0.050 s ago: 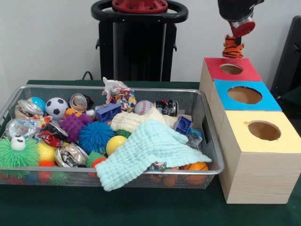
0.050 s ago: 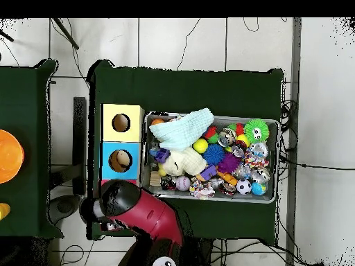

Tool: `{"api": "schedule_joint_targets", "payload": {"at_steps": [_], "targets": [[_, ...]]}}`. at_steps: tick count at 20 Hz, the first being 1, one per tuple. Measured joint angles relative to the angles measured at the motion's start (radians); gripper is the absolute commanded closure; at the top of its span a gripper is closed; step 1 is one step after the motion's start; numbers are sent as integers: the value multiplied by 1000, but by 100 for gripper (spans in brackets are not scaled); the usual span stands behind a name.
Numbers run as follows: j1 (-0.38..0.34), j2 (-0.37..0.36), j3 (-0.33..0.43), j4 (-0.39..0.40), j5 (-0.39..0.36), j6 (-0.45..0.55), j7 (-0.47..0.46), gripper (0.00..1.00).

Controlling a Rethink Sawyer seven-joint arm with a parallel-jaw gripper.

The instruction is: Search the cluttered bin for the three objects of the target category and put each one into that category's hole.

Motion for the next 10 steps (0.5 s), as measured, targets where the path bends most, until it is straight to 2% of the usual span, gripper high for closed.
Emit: {"api": "schedule_joint_targets", "payload": {"at_steps": [1, 10], "targets": [[0, 12, 0, 0, -14, -11, 0, 0], [0, 22, 0, -6, -54, -27, 0, 0]]}}
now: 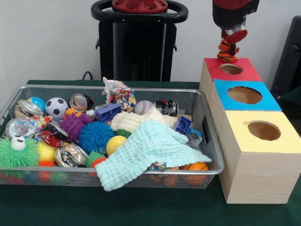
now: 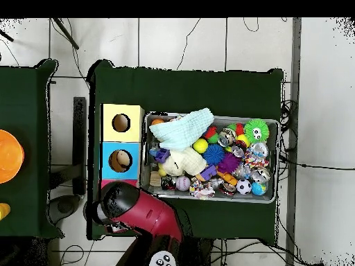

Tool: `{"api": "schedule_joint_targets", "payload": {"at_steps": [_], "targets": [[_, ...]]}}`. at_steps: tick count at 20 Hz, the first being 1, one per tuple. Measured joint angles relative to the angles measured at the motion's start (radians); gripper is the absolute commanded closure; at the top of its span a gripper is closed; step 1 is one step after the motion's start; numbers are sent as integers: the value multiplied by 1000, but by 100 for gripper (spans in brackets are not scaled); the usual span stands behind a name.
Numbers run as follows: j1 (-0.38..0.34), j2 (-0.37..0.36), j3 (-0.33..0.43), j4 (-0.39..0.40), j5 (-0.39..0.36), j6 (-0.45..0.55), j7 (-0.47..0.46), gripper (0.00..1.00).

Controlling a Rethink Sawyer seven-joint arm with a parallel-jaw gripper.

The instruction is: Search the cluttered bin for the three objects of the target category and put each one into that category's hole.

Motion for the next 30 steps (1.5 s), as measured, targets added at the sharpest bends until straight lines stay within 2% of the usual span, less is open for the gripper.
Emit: {"api": "schedule_joint_targets", "payload": {"at_steps": [14, 15, 30], "targets": [[-2, -2, 2, -11, -39, -3, 0, 0], [-2, -4, 2, -11, -49, -17, 0, 100], [-19, -5, 6, -11, -75, -39, 0, 100]]}}
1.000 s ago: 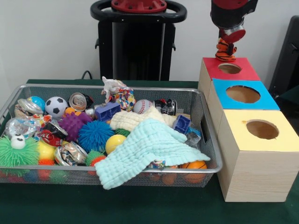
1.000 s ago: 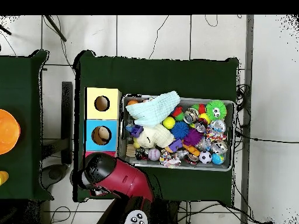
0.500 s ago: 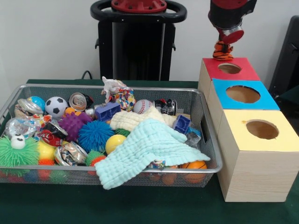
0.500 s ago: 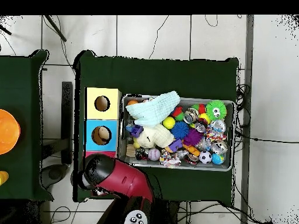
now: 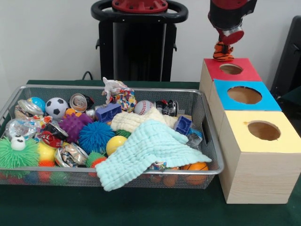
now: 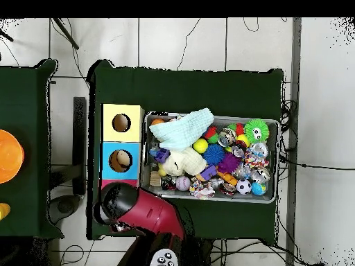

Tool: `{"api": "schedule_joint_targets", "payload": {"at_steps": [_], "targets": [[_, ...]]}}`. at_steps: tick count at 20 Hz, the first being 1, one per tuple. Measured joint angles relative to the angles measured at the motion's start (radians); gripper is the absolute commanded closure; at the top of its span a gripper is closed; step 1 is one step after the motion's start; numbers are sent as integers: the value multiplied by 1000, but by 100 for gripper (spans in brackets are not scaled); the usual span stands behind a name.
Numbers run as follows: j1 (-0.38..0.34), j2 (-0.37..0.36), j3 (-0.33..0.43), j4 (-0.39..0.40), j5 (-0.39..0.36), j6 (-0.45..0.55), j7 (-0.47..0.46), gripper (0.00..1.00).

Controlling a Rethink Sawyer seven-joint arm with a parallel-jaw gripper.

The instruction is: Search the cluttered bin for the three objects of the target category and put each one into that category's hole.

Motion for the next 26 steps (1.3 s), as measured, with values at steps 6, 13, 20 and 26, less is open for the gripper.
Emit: {"api": "schedule_joint_targets", "payload": {"at_steps": [6, 13, 20, 26], "targets": [[-54, 1, 29, -6, -47, -40, 0, 100], [-96, 15, 31, -77, -155, -41, 0, 100], [-95, 25, 31, -145, -255, -42, 0, 100], [-95, 41, 30, -187, -299, -48, 0, 100]]}}
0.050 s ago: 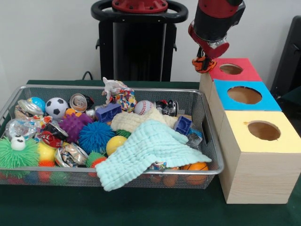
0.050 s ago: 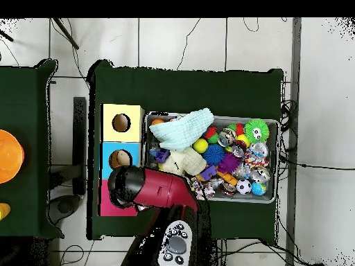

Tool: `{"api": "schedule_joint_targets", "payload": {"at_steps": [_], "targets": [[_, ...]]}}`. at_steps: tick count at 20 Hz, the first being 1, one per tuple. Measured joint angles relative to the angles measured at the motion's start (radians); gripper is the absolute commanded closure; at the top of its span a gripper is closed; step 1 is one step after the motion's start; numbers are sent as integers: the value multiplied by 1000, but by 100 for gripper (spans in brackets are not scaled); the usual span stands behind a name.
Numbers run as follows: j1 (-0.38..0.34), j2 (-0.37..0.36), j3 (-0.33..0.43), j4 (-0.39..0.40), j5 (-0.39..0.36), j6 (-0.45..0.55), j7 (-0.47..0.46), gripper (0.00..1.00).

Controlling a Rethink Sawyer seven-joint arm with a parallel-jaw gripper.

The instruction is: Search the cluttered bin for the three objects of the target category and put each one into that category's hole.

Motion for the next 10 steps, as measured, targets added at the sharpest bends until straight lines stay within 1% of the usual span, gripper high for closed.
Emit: {"api": "schedule_joint_targets", "payload": {"at_steps": [5, 9, 10], "targets": [[0, 8, -1, -8, -4, -35, 0, 100], [0, 2, -1, -4, 18, -47, 0, 100], [0, -4, -1, 2, 33, -47, 0, 100]]}}
